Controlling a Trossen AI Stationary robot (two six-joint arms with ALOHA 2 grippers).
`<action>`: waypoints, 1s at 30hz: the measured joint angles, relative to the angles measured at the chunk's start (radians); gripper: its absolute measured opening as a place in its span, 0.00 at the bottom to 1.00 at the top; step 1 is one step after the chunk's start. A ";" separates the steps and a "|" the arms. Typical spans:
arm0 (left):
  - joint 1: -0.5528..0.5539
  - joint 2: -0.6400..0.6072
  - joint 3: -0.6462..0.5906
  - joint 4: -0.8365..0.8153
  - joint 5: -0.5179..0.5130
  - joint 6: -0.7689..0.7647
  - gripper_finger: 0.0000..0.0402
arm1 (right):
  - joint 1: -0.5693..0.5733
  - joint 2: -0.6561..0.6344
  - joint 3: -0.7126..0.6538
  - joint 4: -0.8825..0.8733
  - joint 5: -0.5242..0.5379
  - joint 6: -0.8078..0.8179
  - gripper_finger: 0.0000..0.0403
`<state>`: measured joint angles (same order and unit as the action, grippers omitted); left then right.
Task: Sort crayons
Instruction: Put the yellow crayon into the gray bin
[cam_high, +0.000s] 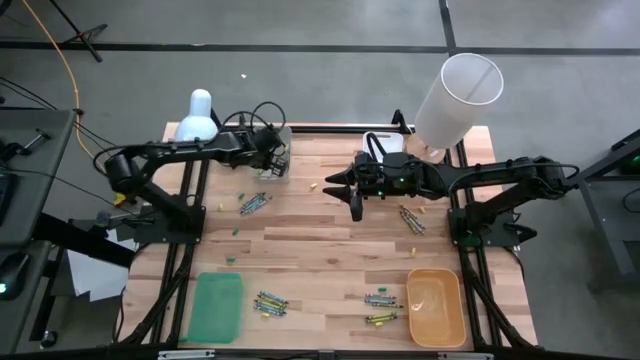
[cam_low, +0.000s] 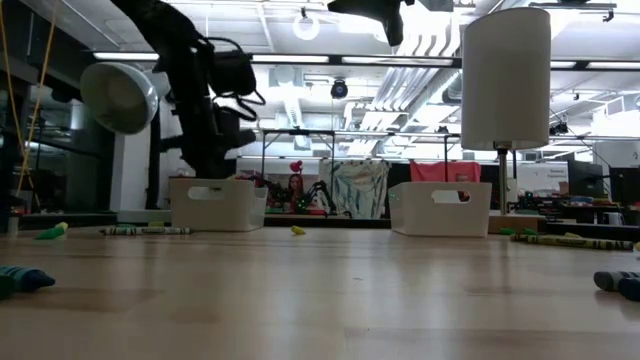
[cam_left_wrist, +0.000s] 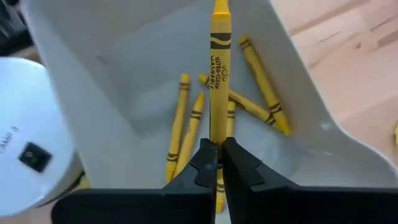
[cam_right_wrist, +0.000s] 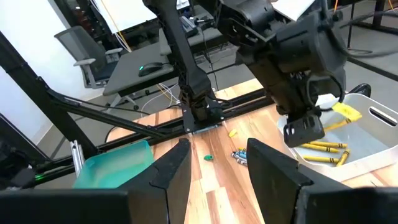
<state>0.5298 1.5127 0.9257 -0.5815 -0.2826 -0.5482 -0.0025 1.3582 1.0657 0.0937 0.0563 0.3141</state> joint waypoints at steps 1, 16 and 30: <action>0.003 0.009 0.000 0.006 0.009 0.000 0.01 | 0.000 0.000 0.000 0.000 0.000 0.000 0.37; 0.051 0.007 0.004 0.000 0.093 0.002 0.35 | 0.000 0.000 0.000 -0.002 0.000 0.000 0.37; -0.317 -0.442 -0.026 0.451 0.294 0.184 0.44 | 0.000 0.000 0.000 0.000 0.002 -0.043 0.37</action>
<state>0.2127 1.0703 0.8996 -0.1305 0.0115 -0.3645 -0.0023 1.3582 1.0657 0.0934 0.0578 0.2714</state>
